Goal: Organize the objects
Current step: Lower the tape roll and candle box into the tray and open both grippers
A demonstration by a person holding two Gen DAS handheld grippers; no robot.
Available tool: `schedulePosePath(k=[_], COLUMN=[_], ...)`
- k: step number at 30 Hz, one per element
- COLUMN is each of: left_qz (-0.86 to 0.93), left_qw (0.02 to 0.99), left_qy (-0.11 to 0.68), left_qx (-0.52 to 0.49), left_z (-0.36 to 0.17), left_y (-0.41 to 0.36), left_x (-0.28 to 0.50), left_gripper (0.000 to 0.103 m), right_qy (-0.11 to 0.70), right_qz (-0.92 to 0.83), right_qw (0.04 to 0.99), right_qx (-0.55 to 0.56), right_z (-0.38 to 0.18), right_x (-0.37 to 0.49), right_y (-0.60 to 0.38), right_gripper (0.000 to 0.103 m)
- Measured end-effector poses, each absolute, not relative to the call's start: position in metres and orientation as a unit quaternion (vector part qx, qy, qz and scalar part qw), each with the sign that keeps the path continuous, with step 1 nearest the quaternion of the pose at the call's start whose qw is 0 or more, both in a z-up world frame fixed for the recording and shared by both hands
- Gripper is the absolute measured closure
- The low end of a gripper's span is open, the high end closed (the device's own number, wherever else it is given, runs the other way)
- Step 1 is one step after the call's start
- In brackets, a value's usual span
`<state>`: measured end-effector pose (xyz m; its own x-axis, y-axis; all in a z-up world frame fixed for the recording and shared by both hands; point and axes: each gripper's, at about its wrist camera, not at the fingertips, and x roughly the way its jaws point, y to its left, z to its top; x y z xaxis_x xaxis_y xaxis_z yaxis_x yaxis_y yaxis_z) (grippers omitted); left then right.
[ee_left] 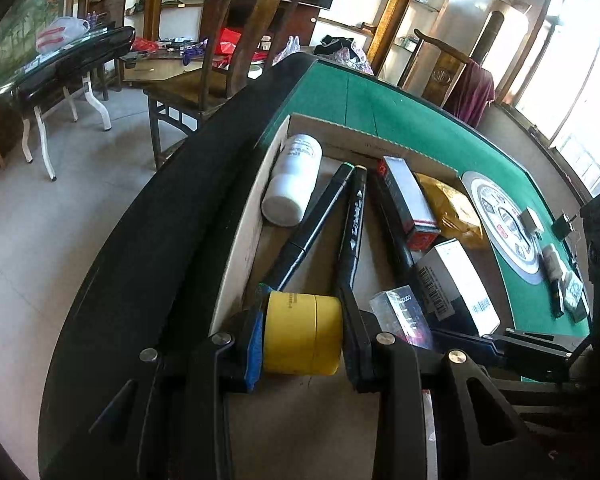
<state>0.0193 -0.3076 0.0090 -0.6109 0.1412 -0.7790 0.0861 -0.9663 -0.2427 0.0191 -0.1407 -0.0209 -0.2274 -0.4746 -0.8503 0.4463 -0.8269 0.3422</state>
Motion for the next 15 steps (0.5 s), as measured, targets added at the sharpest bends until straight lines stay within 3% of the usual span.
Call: schedulePosePath(k=[13,15], left_qz=[0.889,0.886], left_qw=[-0.005,-0.003], left_qy=[-0.147,-0.162], left_qx=[-0.433,-0.435], left_z=[0.018,0.021], left_y=[-0.309,-0.312], left_x=[0.030,0.033], left_gripper=[0.072,0.066], right_qy=[-0.027,-0.026], right_qz=[-0.781,-0.779], right_qw=[0.303,0.312], right_qx=[0.546,0.543], right_z=[-0.021,-0.018], right_x=[0.017,0.019], right_y=[-0.136,-0.136], right_gripper=[0.076,0.076])
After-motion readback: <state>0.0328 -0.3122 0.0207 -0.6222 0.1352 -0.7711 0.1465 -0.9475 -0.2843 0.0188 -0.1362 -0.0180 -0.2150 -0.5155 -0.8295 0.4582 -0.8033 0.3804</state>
